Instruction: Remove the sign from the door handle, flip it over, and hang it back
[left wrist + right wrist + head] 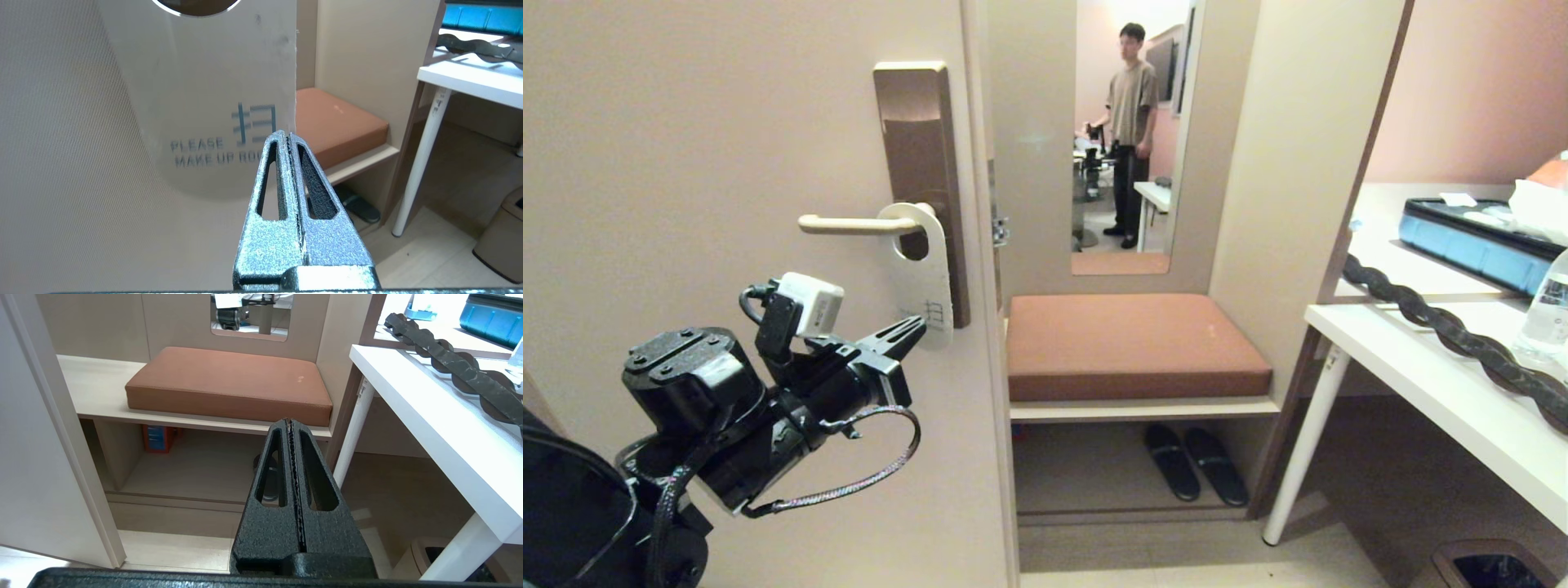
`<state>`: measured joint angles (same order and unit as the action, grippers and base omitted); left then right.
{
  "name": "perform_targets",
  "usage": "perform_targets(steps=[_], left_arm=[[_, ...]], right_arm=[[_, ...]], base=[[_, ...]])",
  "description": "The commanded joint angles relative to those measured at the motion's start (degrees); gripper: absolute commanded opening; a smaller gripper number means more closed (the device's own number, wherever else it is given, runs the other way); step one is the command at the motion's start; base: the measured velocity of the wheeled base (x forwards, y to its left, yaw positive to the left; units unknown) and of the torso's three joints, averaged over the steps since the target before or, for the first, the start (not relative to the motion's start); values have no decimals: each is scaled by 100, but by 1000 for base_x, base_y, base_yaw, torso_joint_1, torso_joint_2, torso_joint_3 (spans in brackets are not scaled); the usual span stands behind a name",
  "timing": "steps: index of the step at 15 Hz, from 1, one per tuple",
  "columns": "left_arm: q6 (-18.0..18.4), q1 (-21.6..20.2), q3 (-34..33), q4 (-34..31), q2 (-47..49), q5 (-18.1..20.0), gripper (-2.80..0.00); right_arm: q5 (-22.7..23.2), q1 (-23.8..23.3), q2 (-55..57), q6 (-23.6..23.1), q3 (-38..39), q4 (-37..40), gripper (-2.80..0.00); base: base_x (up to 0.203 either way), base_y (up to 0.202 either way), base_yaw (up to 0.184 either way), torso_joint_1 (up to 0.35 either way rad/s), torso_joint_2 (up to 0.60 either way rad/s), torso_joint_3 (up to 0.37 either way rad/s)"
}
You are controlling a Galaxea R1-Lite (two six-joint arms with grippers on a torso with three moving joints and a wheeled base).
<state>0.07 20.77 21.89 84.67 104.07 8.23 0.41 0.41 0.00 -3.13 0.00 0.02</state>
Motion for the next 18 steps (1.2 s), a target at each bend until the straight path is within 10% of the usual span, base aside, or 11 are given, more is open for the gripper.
perform_targets(steps=[1, 12, 18], left_arm=[[51, -26, -277, 49, -284, 3, -280], [116, -334, -2150, 18, -2026, -133, -280], [69, -533, -2189, -1002, -3178, -1155, -280]], right_arm=[[2, 2, 0, -3, 0, -2, -280], [2, 2, 0, -3, 0, -2, -280], [2, 2, 0, -3, 0, -2, -280]], base=[[0, 0, 0, 0, 0, 0], [0, 0, 0, 0, 0, 0], [0, 0, 0, 0, 0, 0]])
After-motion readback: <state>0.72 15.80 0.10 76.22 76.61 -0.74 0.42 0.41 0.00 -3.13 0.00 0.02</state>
